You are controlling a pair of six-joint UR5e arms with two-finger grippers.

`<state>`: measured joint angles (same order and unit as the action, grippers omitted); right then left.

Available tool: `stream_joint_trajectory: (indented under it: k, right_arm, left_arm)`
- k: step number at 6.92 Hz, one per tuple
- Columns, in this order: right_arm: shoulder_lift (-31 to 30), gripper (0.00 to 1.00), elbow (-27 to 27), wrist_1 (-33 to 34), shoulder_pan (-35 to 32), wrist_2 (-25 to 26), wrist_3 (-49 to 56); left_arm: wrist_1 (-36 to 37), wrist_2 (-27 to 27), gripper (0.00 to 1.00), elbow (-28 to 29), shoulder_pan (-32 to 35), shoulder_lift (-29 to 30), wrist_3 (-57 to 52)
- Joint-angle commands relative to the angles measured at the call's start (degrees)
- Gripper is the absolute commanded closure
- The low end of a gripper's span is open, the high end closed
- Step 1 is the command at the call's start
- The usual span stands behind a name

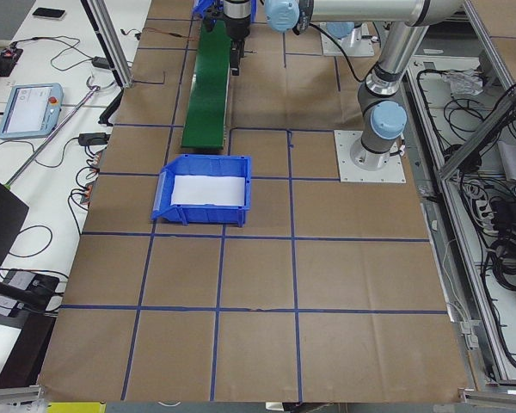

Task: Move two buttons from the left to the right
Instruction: 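Lower the red button into the bin beside the yellow button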

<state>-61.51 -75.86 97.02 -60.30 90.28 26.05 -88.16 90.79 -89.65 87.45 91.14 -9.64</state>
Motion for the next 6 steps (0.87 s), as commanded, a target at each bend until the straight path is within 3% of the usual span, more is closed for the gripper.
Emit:
stream_joint_trajectory:
  k: [1,6]
  right_arm:
    - [2.88,0.96,-3.05,5.52,0.44,-0.11,-0.73]
    - [7.37,0.94,-3.33,8.36,-0.26,-0.54,-4.42]
  left_arm:
    - [0.00,0.00,0.00,0.00,0.00,0.00,-0.03]
    - [0.00,-0.09,0.00,0.00,0.00,0.00,-0.03]
